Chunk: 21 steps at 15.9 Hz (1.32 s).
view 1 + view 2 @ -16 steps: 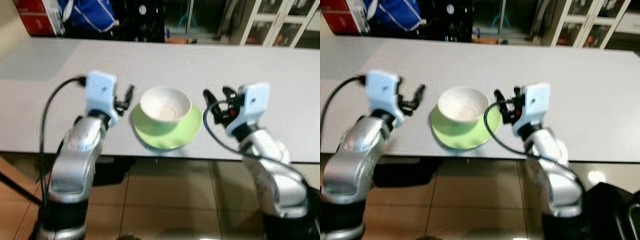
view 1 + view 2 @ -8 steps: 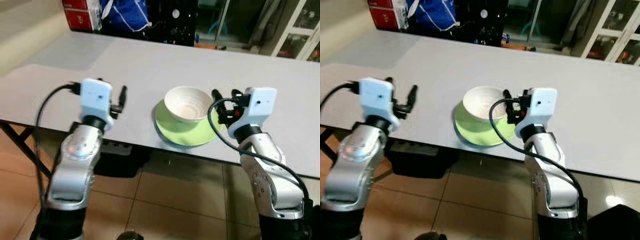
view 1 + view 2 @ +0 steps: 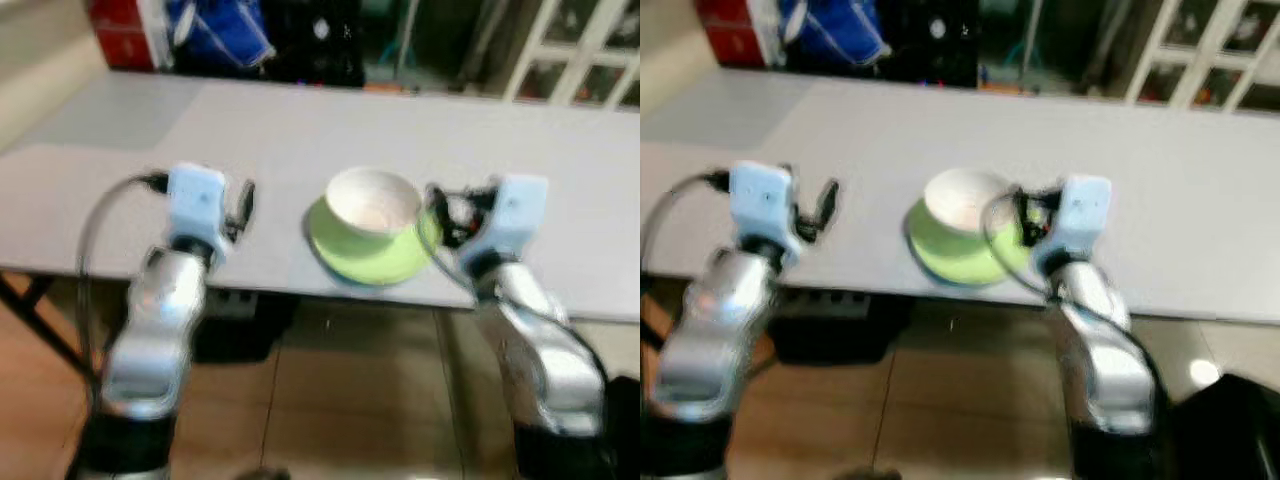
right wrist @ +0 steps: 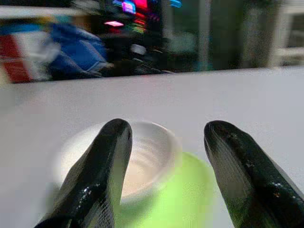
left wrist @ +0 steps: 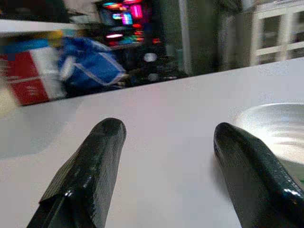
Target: Setting the table
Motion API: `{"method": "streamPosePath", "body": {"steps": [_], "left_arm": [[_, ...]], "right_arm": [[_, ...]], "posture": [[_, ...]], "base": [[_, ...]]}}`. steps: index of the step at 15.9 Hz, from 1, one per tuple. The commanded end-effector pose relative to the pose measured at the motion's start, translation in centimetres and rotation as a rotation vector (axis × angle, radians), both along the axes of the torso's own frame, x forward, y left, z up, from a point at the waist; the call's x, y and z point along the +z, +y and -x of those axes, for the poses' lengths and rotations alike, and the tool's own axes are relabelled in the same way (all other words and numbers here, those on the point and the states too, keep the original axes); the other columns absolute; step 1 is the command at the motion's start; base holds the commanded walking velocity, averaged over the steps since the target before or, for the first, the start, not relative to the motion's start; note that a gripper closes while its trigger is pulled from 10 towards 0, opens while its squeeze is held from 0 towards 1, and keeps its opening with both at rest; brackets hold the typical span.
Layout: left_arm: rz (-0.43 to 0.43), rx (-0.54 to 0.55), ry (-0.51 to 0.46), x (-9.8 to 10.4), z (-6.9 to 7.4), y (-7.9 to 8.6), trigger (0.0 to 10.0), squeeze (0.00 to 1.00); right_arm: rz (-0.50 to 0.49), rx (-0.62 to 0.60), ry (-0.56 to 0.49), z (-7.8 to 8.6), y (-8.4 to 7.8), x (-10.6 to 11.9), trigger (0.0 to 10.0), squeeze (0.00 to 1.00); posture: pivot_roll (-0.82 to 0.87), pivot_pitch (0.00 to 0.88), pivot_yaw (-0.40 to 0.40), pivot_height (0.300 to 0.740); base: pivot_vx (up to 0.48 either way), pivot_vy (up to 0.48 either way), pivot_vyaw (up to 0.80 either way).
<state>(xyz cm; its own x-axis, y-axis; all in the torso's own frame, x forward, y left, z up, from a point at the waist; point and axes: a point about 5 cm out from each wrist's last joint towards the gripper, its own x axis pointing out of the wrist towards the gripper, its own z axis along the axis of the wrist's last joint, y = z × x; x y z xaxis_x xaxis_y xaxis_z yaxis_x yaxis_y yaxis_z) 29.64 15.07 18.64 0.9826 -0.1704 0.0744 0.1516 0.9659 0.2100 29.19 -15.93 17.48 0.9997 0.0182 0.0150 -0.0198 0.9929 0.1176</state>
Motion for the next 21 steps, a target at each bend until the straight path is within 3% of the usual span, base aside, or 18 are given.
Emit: {"method": "streamPosePath", "body": {"steps": [1, 10, 13, 21], "left_arm": [[0.003, 0.019, -0.005, 0.4, 0.1, 0.7, 10.0, 0.0], [-0.009, 0.145, -0.01, -0.5, 0.2, 2.5, 10.0, 0.0], [0.002, 0.114, 0.019, -0.9, 0.6, 2.1, 10.0, 0.0], [0.006, 0.099, 0.01, -0.8, 0.0, 1.6, 10.0, 0.0]], "right_arm": [[0.004, -0.005, -0.001, -0.2, 0.2, 0.2, 10.0, 0.0], [0.039, 0.059, 0.021, -0.7, 1.5, -0.2, 10.0, 0.0], [0.047, 0.064, 0.029, -0.4, 1.7, -0.6, 10.0, 0.0], [0.056, 0.083, 0.036, -0.7, 2.0, -0.9, 10.0, 0.0]], "posture": [[0.03, 0.0, -0.025, 0.74], [0.05, 0.0, -0.044, 0.74], [0.05, 0.0, -0.037, 0.74], [0.05, 0.0, -0.042, 0.74]], "base": [[0.0, 0.431, -0.46], [0.0, 0.459, 0.0], [0.0, 0.467, 0.0], [0.0, 0.45, 0.0]]}}
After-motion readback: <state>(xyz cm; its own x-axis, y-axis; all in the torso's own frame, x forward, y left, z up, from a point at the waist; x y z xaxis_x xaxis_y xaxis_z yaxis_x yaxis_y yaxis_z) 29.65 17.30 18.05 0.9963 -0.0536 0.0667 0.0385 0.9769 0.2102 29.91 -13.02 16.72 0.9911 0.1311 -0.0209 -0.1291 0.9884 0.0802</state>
